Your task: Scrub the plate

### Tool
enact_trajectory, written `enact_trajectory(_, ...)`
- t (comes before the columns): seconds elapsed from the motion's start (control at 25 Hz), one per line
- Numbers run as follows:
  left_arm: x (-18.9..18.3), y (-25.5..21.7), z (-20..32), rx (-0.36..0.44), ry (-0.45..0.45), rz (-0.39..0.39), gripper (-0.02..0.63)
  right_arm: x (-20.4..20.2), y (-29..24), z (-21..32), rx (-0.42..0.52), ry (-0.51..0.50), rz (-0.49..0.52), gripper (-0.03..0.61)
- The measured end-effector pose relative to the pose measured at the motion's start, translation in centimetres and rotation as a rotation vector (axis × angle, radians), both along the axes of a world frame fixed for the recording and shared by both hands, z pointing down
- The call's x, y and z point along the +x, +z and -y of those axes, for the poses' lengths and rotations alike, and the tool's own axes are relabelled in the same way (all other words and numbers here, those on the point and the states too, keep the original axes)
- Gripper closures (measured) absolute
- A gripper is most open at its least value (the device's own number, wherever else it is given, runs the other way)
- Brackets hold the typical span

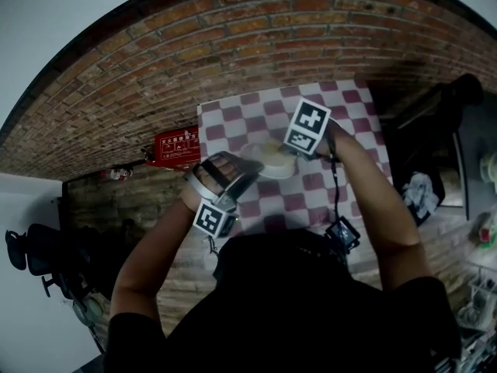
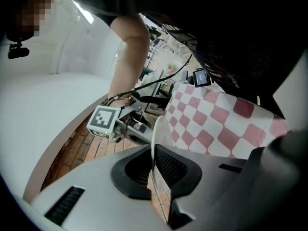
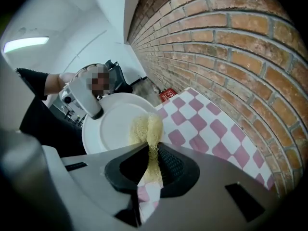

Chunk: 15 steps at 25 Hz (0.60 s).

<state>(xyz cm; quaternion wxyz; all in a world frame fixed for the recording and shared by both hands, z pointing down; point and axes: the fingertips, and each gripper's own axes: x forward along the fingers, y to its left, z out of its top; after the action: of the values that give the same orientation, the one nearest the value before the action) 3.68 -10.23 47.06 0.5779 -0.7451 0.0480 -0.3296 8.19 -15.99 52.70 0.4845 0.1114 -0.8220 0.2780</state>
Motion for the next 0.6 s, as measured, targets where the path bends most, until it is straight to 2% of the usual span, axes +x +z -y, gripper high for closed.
enact_trajectory(0.16,0.5,-0.1,-0.4,0.008,0.009,-0.004,0.592,-1.8,-0.8,1.3,0.053,0.013,0.025,0.525)
enact_trajectory(0.32,0.3,0.1,-0.2,-0.007,0.001,-0.006,0.592,-4.2,-3.2,0.6,0.083,-0.03,0.078,0.526)
enact_trajectory(0.48,-0.2,-0.7,0.3,-0.074,-0.04,-0.075,0.594,-4.4,-4.6,-0.9,0.084,-0.058,0.11,0.526)
enact_trajectory(0.6,-0.6,-0.5,0.6,-0.144,-0.068,-0.109,0.592,-2.9,-3.6,-1.7,0.059,-0.05,0.093,0.526)
